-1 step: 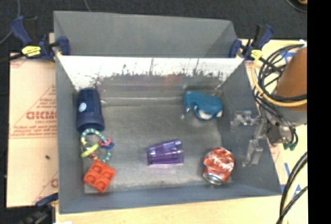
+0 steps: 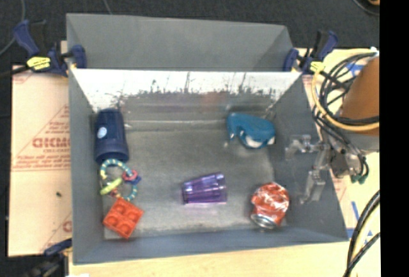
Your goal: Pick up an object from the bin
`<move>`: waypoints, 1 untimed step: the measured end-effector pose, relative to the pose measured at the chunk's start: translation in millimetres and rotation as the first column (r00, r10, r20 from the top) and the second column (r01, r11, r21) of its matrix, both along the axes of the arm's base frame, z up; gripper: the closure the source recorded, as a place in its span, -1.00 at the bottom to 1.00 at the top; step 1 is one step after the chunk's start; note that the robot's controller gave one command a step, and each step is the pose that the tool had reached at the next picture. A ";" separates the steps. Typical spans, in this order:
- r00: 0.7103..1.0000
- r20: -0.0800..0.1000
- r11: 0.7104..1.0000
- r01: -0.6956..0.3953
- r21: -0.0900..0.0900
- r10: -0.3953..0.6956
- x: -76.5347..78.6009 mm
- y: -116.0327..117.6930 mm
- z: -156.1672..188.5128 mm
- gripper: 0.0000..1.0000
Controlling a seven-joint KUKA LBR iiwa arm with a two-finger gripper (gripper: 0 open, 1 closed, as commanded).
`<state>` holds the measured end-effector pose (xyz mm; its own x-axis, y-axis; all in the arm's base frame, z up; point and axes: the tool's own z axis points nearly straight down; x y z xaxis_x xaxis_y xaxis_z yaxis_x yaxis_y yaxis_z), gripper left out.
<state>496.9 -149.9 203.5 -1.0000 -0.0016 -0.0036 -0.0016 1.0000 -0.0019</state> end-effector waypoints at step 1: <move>0.992 -0.002 0.992 -0.128 -0.001 0.128 10.2 0.2 -125.6 -1.00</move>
Offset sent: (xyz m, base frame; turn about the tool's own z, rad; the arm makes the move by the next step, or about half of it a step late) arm -0.0075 -0.0077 -0.0543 0.3290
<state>507.1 -149.8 77.9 -0.9916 -0.1296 -0.0012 -0.1296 0.9916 -0.0028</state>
